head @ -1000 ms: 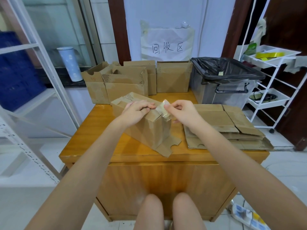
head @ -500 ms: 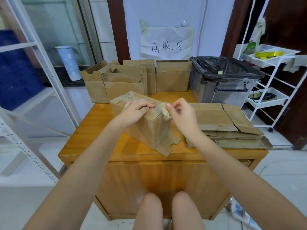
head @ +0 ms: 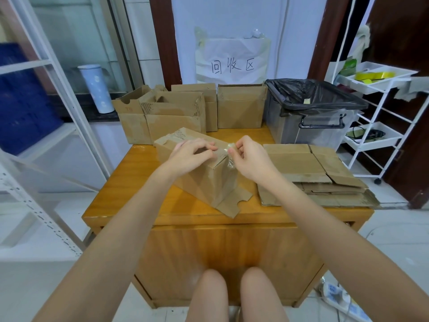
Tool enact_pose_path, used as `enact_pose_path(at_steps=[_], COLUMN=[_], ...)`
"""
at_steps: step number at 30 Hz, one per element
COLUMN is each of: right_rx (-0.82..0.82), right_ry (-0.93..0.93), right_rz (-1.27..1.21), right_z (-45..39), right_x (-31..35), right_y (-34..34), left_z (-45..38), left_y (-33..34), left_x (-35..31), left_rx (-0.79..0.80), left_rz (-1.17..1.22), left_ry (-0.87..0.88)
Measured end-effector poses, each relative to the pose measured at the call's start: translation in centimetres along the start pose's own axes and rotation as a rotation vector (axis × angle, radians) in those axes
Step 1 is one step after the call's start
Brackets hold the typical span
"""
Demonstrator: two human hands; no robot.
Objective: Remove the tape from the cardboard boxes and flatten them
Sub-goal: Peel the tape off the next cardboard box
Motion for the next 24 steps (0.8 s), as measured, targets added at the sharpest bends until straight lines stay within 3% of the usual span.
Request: enact_pose_path(at_steps=[6,19,24], right_rx=[0.006,0.116,0.069], right_ry=[0.029,0.260,0.316], right_rz=[0.023,-0.292,-0.486], right_z=[0.0,-0.4,-0.2], right_x=[-1.5,-4.7,-4.0], right_y=[-0.7,0.4,1.1], left_z=[0.5,0.2,0.1], left_y=[0.1,0.2,0.4], left_x=[-0.3,-0.5,-0.3], left_rx=[-0.040,-0.030,-0.032], left_rz=[-0.044,-0.055,-0.076], left_ry=[0.027,-0.030,-0.009])
Point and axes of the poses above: each hand's wrist, its own z-axis away from the middle knuckle, its own y-axis out of the palm, x = y × z, the point moved 4 cm from there along -z, towards the middle knuckle, and after that the axes turned 6 degrees about y, right-handed, at the moved point
